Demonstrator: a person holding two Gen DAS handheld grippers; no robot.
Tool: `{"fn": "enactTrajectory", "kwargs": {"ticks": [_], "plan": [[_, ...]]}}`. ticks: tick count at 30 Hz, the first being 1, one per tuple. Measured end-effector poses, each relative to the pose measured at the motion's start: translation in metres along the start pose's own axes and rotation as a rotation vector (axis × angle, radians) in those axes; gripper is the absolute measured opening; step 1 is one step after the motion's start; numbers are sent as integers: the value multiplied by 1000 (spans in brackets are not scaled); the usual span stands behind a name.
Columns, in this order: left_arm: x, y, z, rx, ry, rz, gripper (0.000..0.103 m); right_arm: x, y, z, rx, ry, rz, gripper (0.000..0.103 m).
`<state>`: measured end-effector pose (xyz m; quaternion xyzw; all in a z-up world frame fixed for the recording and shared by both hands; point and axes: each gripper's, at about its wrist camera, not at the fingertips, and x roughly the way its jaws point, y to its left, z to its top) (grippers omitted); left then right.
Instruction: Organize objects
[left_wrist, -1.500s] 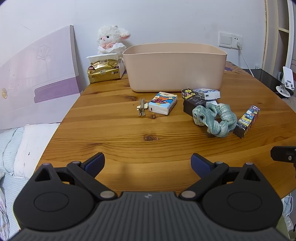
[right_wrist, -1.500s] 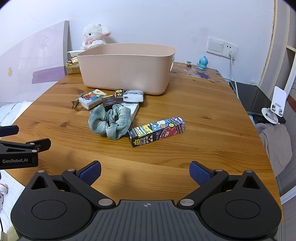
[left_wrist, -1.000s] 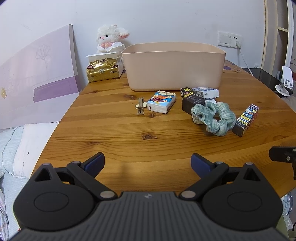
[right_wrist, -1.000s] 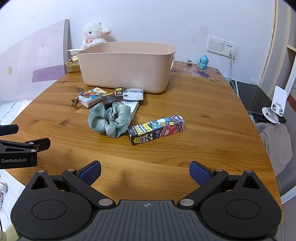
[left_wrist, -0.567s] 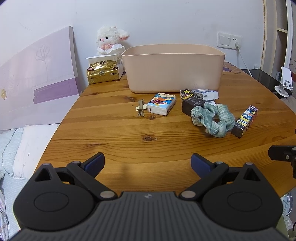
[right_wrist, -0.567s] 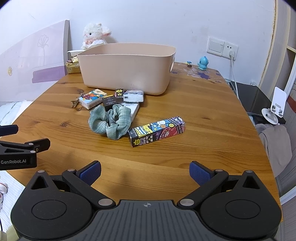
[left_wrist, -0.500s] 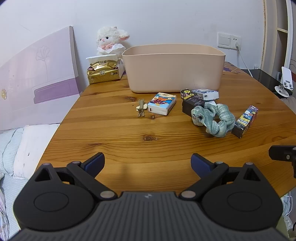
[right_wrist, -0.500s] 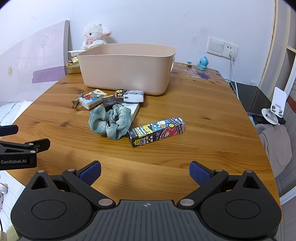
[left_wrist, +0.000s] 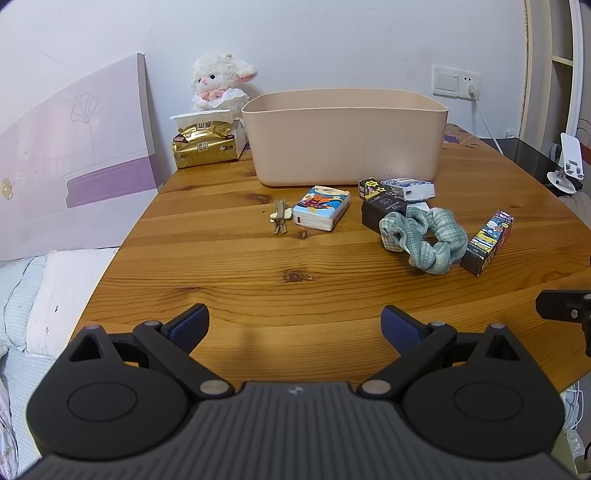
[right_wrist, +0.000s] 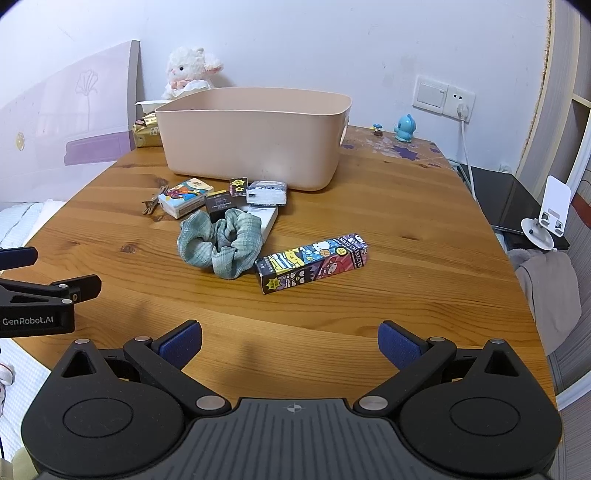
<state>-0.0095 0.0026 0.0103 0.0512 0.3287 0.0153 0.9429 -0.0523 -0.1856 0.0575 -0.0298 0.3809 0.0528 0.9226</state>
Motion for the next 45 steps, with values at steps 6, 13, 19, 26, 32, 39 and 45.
{"fn": "enactTrajectory", "kwargs": {"ticks": [6,13,19,26,32,39,45], "plan": [[-1,1,2,-6,-7,1,100,2,-1,0,-1,2,-3,103],[0,2,3,-6,-6,2,100,2,-5,1,8,-6,-5,103],[2,4,8,-16,-2,1,100,2,-7,5,12,-21,-8,103],[6,-2,27,-19,-24,-19,100,7,-20,21,39,-60,-25,103],[22,-13,47,-3,-30,-33,100,24,-34,42,63,-69,-37,103],[51,-29,65,5,4,-71,100,57,-45,60,77,-27,-55,103],[73,-40,76,35,31,-103,100,82,-52,70,101,15,-55,103]]}}
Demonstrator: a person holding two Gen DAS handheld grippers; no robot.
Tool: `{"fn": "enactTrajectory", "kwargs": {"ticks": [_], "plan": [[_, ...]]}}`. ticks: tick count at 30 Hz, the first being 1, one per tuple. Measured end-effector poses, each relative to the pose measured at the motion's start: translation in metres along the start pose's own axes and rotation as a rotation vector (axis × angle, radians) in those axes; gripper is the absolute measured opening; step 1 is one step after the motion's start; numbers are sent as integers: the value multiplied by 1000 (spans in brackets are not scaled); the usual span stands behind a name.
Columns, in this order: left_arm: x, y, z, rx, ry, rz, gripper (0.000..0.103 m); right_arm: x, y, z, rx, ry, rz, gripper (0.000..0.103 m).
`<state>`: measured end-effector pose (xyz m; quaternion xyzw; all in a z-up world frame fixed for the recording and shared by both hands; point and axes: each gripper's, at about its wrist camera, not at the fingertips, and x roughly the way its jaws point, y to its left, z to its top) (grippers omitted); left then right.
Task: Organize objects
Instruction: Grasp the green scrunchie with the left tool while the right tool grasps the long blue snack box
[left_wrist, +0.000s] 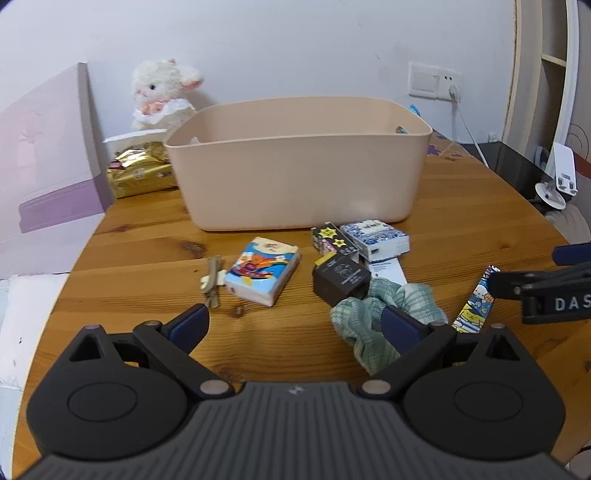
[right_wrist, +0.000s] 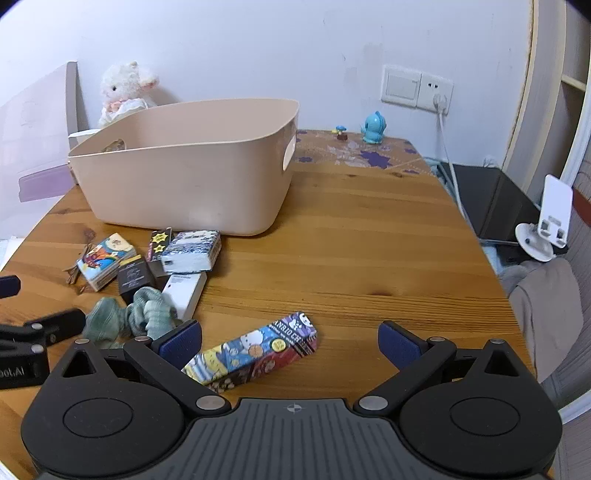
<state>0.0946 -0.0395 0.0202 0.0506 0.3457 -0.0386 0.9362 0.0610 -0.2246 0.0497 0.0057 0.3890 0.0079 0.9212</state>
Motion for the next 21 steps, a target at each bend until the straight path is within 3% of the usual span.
{"fn": "enactTrajectory", "kwargs": {"ticks": [13,21], "plan": [[46,-2,-3,46,97,-63,99,36,17,-1,-56,112,-15,103],[55,0,-7,32,122,-130,90,28,11,-7,-47,159,17,103]]}}
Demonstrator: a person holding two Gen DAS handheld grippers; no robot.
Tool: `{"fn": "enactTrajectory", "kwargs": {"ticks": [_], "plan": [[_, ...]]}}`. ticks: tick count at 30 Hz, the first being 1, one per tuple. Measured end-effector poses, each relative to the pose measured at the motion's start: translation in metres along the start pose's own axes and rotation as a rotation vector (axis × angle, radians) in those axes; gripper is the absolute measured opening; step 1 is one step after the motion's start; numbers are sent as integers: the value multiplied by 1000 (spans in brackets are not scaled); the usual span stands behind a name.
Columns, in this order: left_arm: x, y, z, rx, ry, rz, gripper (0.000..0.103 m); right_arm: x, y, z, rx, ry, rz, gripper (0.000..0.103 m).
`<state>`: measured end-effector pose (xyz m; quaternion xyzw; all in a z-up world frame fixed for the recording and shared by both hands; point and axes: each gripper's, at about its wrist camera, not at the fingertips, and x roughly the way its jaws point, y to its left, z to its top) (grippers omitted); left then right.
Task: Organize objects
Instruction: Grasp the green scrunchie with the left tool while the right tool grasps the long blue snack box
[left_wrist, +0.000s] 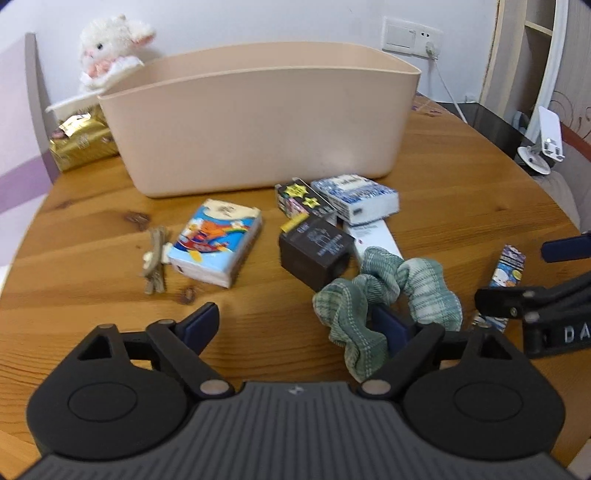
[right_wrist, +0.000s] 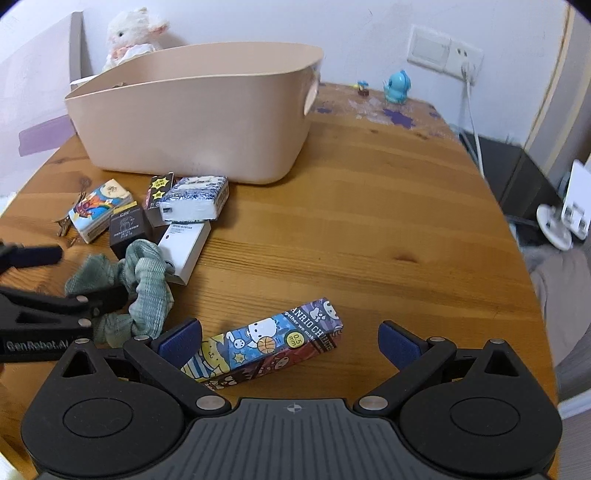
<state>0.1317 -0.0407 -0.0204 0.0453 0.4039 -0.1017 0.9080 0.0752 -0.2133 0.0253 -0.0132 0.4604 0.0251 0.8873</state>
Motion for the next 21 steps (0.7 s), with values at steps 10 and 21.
{"fn": "enactTrajectory", "kwargs": {"ticks": [10,21], "plan": [[1,2,-1,10,11,54,90,10,14,-6,-8,8,-78,103],[-3,-1,-5,34,27,-35,56,-1,-1,-24,36,24,-15,73]]}}
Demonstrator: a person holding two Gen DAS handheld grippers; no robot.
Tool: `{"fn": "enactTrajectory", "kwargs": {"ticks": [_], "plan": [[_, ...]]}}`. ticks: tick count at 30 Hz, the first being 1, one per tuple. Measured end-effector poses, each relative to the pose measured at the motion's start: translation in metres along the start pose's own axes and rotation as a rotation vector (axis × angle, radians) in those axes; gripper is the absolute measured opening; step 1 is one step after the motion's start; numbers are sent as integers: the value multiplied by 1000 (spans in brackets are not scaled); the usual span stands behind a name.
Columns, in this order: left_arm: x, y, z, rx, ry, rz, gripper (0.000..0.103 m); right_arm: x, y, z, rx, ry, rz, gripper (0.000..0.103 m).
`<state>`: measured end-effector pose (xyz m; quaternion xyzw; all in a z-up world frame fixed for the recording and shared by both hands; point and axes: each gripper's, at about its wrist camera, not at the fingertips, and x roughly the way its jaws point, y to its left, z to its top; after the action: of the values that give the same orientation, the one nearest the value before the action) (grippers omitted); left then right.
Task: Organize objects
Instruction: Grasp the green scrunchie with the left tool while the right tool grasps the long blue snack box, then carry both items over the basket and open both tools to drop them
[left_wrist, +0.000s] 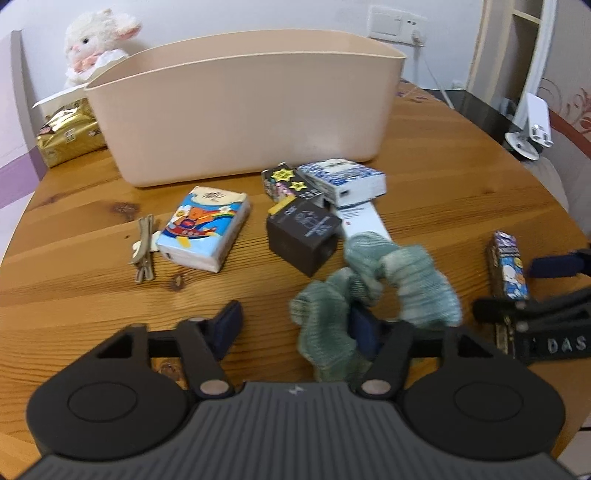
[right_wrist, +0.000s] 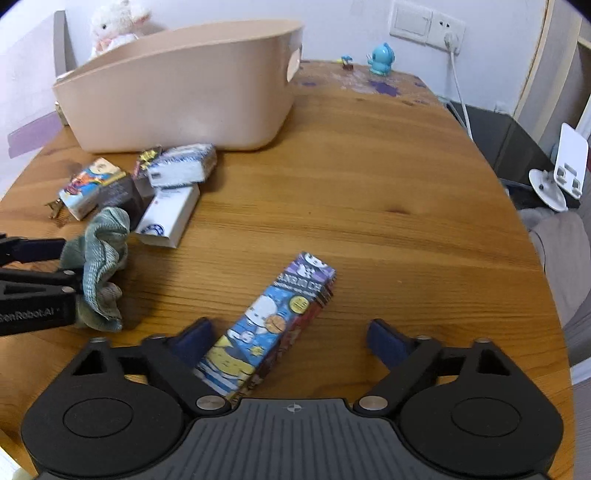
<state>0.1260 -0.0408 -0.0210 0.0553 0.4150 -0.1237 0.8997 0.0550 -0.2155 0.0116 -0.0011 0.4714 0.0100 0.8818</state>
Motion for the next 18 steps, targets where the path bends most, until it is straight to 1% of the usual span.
{"fn": "enactTrajectory", "kwargs": {"ticks": [1,2,4,5,6,7,8,10,13,18], "plan": [[-1,-1,0,5,-2,-8,47,-2,1,1,-5,-8,6,56],[-2,-2,0,8,-2,-17,34,-3,3,2,-10,-16,8,47],[-4,-1,0,5,1,-38,23,-3,6,5,-17,-22,13,22],[-4,0,0,3,2,-47,20,-3,8,5,-19,-26,14,21],[-4,0,-1,3,3,-52,20,-3,9,5,-22,-28,17,21],[-4,1,-1,6,1,-55,13,-2,10,5,-28,-31,21,21],[-5,1,-1,4,0,-60,12,-2,11,5,-32,-33,23,21],[-6,3,-1,-11,-1,-65,11,-3,10,6,-30,-45,32,21],[-12,5,0,-15,-20,-67,10,-11,11,11,-28,-90,35,21],[-35,10,10,-11,-92,-61,10,-36,8,27,-25,-179,55,21]]}}
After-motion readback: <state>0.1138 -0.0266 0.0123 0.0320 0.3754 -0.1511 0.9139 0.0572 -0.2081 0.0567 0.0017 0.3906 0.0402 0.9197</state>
